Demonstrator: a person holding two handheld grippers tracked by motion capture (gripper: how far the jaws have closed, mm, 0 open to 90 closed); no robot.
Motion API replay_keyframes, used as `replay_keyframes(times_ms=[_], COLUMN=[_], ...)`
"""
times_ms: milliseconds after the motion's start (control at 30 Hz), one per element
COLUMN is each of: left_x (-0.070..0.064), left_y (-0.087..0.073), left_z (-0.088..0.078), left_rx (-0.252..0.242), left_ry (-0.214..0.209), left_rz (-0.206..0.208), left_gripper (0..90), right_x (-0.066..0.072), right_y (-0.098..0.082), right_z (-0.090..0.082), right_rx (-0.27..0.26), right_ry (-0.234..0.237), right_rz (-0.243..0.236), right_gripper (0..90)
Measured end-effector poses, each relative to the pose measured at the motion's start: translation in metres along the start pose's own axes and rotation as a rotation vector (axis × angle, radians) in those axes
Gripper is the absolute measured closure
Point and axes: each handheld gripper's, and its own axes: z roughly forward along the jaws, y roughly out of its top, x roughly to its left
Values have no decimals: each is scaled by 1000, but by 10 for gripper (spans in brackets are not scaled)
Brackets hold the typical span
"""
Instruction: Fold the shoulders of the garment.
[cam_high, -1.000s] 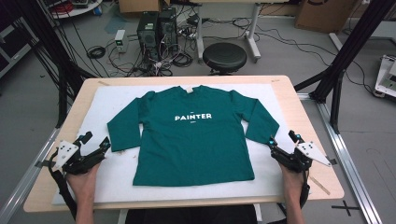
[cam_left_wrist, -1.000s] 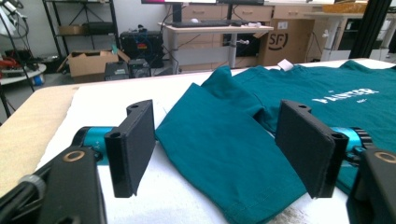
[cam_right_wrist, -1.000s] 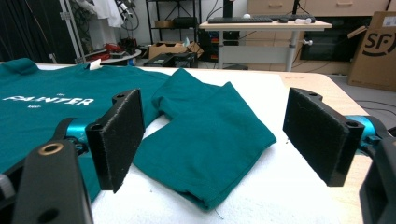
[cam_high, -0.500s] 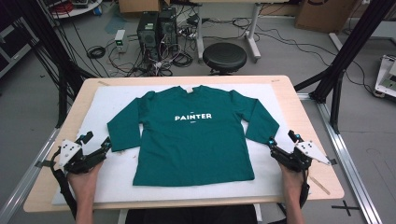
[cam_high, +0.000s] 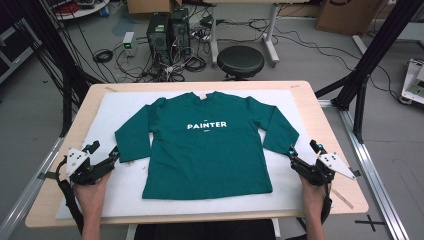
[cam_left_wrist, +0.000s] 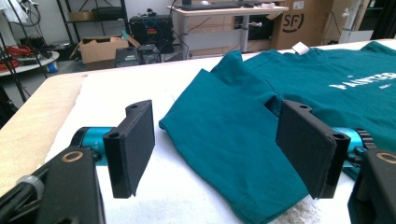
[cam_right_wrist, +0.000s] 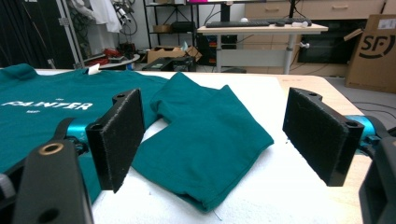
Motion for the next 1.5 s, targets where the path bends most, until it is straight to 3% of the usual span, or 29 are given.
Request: replay_keyframes(times_ms=[200,367,767,833,1000,1067,1100,1167,1233,1433,1500], left_x=[-3,-2,-5,-5,-13,-20,-20,-24,-27,-32,-32], left_y=[0,0,2,4,8,13,13,18,22,26,23], left_z=[-1,-2,2,5,10,14,14,19,25,45,49], left_rx=[1,9,69,105,166,228,228,263,314,445,471], left_ry=[-37,-89,-155,-180,-205,-207,-207,-228,-222,-262,-277], left_rz=[16,-12,-41,-57,-16,65,65,95,120,171,161], left_gripper=[378,479,501,511,530,555,559,559,562,569,562], right_x=[0,0,1,2,2,2,2,2,2,2,2], right_y=[1,1,1,1,1,1,1,1,1,1,1], right_z=[2,2,3,4,4,4,4,4,4,3,3], right_rx=[11,22,28,32,32,32,32,35,32,31,30], right_ry=[0,-1,-6,-12,-9,-9,-9,-8,-9,-5,-7], right_rz=[-6,-5,-14,-21,-27,-22,-22,-23,-28,-20,-22], right_gripper=[213,213,213,213,213,213,213,213,213,213,213])
